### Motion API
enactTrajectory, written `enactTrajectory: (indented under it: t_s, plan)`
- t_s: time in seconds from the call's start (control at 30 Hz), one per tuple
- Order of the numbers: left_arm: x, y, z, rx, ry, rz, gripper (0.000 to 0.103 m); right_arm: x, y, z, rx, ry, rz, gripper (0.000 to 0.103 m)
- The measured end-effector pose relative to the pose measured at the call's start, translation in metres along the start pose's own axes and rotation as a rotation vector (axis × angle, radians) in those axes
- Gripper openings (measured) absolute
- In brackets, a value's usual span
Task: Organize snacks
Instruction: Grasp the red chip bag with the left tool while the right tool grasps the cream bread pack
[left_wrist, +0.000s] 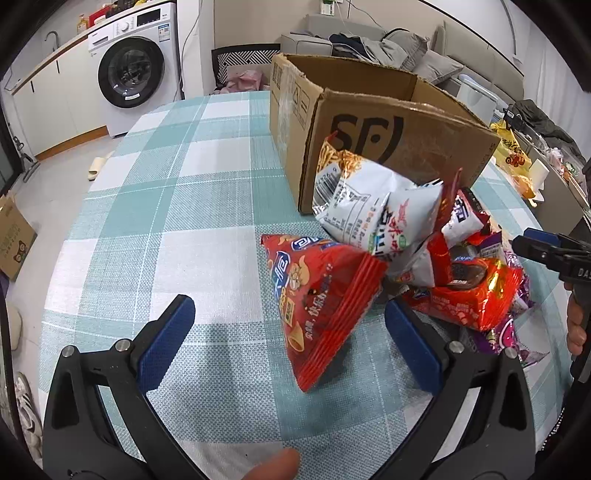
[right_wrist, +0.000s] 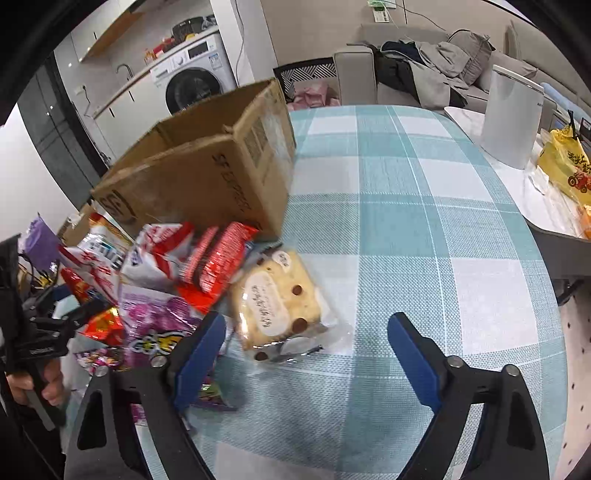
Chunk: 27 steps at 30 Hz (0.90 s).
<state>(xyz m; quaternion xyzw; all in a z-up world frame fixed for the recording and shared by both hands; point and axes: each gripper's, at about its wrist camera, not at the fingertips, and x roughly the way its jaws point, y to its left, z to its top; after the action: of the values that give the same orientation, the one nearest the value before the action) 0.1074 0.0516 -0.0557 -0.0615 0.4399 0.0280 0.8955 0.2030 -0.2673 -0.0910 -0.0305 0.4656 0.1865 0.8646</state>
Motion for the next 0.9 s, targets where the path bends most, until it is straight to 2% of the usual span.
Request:
enactTrajectory:
  t_s: [0.2,0.27,0.4,0.6,0.73,0.9]
  plan:
    - [0.008,0.002,-0.001,-0.003,0.017,-0.016,0.102,0.014,0.008,-0.001,-0.044,0.023,0.001,0.085]
    - [0.012,0.002,-0.001,0.000,0.020,-0.015,0.102,0.019,0.011,0.000,-0.058,0.025,-0.004,0.079]
    - [0.017,0.004,0.001,0.001,0.023,-0.011,0.102,0.023,0.015,0.001,-0.085,0.017,-0.014,0.075]
    - [0.022,0.006,0.002,-0.001,0.023,-0.012,0.102,0.023,0.017,0.000,-0.098,0.002,-0.009,0.074]
    - [0.025,0.006,0.006,-0.001,0.024,-0.038,0.089,0.023,0.017,0.000,-0.108,-0.005,-0.001,0.072]
    - [0.024,0.001,0.006,0.031,0.021,-0.057,0.076,0.019,0.016,0.000,-0.102,-0.017,0.022,0.059]
